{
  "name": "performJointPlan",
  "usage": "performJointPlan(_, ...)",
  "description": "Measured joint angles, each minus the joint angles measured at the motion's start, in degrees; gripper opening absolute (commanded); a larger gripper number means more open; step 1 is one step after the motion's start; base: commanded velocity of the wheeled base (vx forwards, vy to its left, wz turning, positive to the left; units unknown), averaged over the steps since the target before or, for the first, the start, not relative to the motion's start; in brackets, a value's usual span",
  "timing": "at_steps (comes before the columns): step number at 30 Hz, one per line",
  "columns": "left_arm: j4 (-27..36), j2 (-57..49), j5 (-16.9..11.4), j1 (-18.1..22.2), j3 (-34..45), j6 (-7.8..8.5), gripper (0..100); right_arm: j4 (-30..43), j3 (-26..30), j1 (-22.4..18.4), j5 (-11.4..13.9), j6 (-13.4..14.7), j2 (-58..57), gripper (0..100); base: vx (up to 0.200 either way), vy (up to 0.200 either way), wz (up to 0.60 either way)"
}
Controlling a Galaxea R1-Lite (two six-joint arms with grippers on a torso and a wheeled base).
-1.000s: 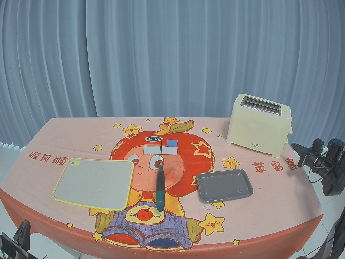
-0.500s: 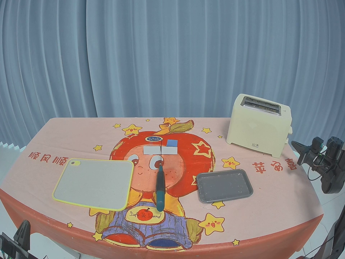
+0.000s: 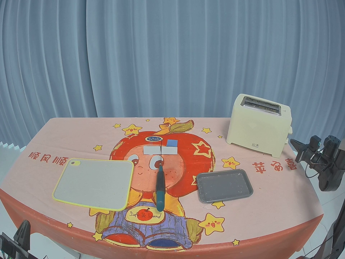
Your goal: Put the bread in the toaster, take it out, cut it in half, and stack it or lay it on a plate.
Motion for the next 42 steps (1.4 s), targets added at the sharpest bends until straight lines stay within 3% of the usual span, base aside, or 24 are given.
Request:
performJointPlan(18,0.0,0.0,0.0,0.0,0.0,0.01,0,0.0,-4.7,1.9,-2.9,0.0,4.4,0,0.000,0.000,0.00)
performJointPlan(42,0.0,0.0,0.0,0.0,0.0,0.01,0,0.2,-5.5,1.6,-3.6,0.0,6.3,0,0.000,0.000,0.00)
